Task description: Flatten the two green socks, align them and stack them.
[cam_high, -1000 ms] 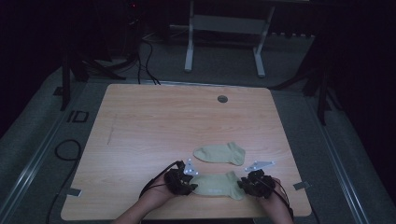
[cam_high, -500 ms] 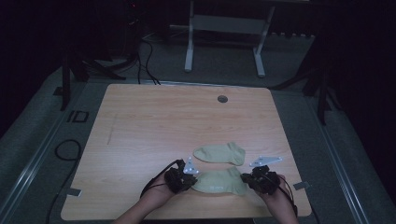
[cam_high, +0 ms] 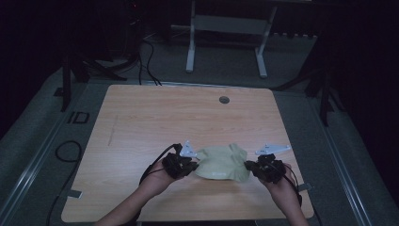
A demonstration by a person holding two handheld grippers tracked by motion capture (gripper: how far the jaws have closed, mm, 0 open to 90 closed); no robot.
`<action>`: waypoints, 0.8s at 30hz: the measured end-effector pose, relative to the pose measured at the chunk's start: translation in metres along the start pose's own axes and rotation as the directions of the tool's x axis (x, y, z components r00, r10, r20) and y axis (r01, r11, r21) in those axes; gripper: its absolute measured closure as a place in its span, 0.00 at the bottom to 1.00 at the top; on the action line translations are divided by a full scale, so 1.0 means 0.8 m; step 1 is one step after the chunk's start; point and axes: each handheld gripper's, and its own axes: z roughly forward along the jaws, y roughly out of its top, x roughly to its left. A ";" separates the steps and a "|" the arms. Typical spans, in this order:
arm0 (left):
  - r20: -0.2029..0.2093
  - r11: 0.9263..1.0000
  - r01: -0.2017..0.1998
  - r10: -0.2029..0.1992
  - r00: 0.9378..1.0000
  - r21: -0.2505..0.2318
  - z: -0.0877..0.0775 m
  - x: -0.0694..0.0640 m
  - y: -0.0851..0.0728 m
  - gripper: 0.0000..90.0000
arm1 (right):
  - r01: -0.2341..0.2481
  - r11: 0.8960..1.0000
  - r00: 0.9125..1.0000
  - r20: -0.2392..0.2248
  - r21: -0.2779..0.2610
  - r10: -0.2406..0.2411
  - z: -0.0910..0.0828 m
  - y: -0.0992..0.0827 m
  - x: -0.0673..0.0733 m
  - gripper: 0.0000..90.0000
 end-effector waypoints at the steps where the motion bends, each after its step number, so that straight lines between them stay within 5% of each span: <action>1: -0.006 1.000 -0.009 0.010 1.000 0.004 0.000 0.002 0.004 0.98 | -0.004 1.000 1.000 0.001 -0.006 0.004 -0.001 0.004 -0.004 0.95; 12: -0.028 0.999 -0.032 0.033 0.999 0.039 0.022 0.030 0.044 0.98 | -0.055 0.998 0.998 0.030 0.015 0.055 0.019 0.041 -0.049 0.95; 24: -0.031 0.993 0.022 -0.019 0.999 0.115 0.071 0.059 0.035 0.98 | -0.097 0.986 0.995 0.017 0.139 0.096 0.077 0.042 -0.076 0.95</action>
